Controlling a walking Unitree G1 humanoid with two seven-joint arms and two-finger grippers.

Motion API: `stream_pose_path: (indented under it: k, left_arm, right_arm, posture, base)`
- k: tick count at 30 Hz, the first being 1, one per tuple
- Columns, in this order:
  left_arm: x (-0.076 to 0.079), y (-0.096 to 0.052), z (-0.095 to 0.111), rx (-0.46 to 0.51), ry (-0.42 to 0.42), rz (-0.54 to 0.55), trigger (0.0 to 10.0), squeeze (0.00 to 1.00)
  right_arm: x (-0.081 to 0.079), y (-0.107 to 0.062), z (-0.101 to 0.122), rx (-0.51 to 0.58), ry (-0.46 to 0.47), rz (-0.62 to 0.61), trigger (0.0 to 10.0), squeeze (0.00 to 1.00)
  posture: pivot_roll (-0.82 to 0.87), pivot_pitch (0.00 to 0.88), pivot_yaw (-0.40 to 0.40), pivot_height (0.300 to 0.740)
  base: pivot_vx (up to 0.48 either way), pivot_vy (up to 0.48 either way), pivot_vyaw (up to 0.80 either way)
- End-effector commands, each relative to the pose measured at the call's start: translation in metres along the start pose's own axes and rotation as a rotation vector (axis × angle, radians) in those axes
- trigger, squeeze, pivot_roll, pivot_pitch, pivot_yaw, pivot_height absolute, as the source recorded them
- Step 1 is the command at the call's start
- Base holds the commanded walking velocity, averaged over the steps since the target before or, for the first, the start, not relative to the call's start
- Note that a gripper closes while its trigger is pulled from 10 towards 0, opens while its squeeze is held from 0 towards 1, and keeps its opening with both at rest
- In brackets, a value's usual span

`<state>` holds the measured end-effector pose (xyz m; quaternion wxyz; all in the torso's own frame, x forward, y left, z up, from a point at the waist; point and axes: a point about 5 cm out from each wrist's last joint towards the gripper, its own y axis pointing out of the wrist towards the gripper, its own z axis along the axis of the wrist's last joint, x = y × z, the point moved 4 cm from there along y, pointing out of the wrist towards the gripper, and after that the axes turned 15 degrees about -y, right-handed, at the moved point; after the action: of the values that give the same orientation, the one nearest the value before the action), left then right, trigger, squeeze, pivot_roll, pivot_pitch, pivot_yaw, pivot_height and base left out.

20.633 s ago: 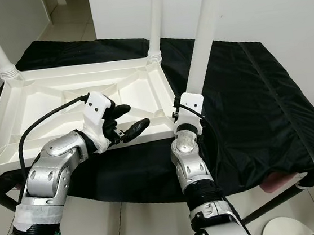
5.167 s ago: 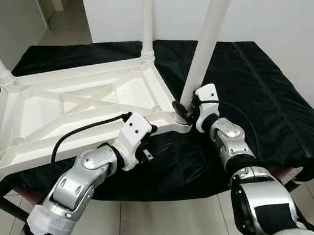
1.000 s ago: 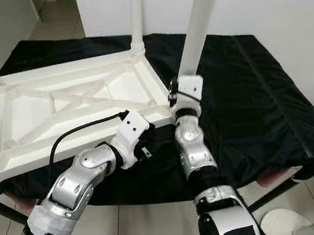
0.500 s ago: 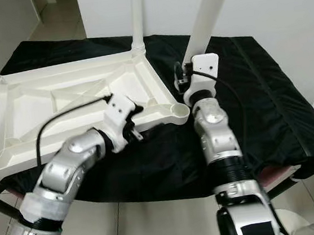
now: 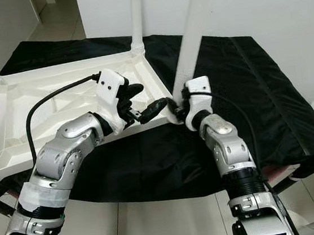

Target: Building children table

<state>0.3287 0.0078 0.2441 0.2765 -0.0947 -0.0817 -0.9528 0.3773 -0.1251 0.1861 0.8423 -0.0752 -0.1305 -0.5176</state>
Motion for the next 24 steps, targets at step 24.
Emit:
stream_pose_path:
  k: [24]
  left_arm:
    - [0.049, -0.013, 0.042, -0.025, -0.047, -0.487, 10.0, 0.0]
  right_arm:
    - [-0.066, -0.063, -0.026, -0.072, -0.065, 0.707, 10.0, 0.0]
  posture:
    - [0.02, 0.052, -0.043, 0.74]
  base:
    - [0.0, 0.0, 0.0]
